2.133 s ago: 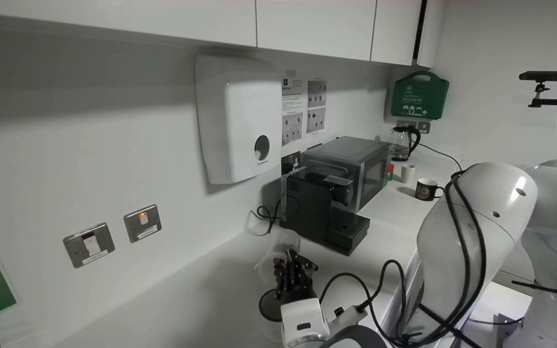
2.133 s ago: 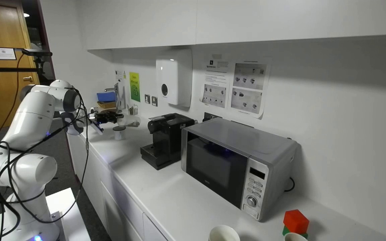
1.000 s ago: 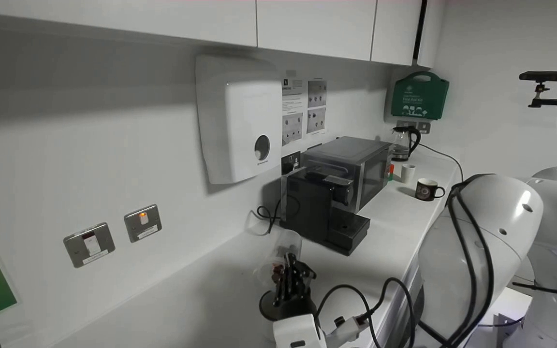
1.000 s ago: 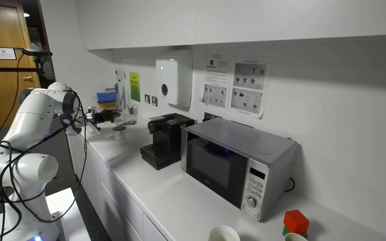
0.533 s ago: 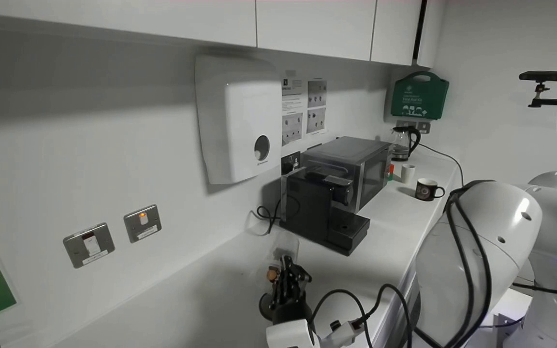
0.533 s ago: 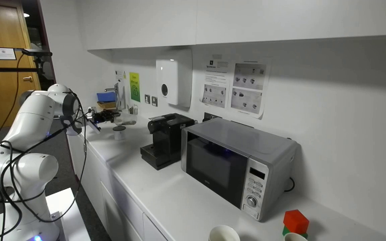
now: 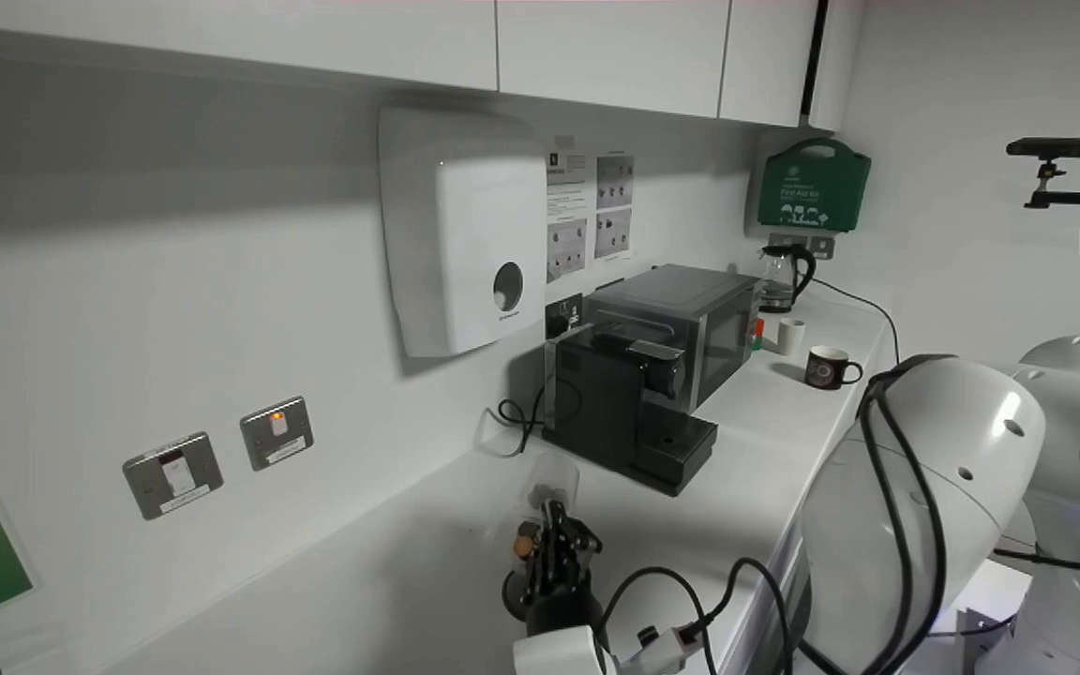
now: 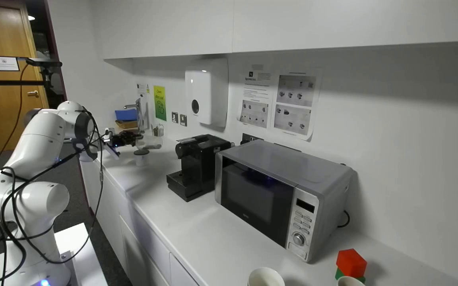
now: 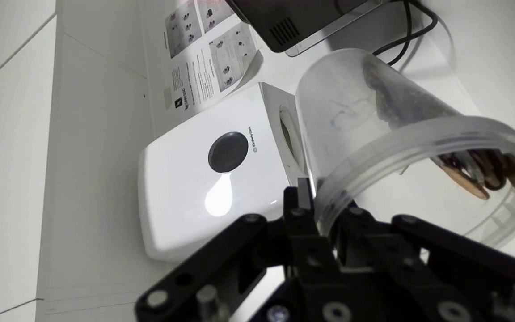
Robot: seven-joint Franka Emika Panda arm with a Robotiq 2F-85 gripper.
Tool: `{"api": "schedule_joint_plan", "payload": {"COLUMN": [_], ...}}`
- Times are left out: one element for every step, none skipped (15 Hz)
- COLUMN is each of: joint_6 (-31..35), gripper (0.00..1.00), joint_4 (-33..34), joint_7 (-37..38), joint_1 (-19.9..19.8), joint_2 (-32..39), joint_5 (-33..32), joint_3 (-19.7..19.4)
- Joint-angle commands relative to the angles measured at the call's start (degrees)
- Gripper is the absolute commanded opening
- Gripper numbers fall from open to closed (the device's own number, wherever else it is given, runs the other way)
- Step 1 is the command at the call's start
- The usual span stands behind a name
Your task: Take the mug from the coffee maker and put it on the counter, and pour the content from the transparent cup into the mug
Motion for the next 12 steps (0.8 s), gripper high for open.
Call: {"api": "schedule_joint_plan", "payload": {"joint_6": [-1.48,-1.55,-1.70,-1.81,-1.83,-1.86,-1.89,-1.86,-1.84,-1.76,-1.75,-1.69], "gripper": [0.02,0.02,0.02,0.02,0.02,0.02,0.02,0.02,0.02,0.02,0.02,0.02], "joint_4": [1.66,1.42,1.31,1.18,1.12,1.09,1.02,0.81,0.69,0.58,0.53,0.45], "joint_7": [-2.26,-1.99,-1.86,-1.69,-1.65,-1.64,-1.60,-1.52,-1.45,-1.37,-1.34,-1.26], "joint_1": [0.91,0.79,0.78,0.74,0.74,0.74,0.76,0.75,0.75,0.72,0.71,0.66], "joint_2": [0.51,0.43,0.43,0.40,0.41,0.43,0.44,0.33,0.27,0.22,0.21,0.18], "joint_5": [-1.98,-1.75,-1.69,-1.58,-1.55,-1.53,-1.57,-1.57,-1.59,-1.57,-1.57,-1.55], "joint_3": [-1.43,-1.41,-1.49,-1.55,-1.61,-1.67,-1.74,-1.75,-1.77,-1.74,-1.75,-1.73]}}
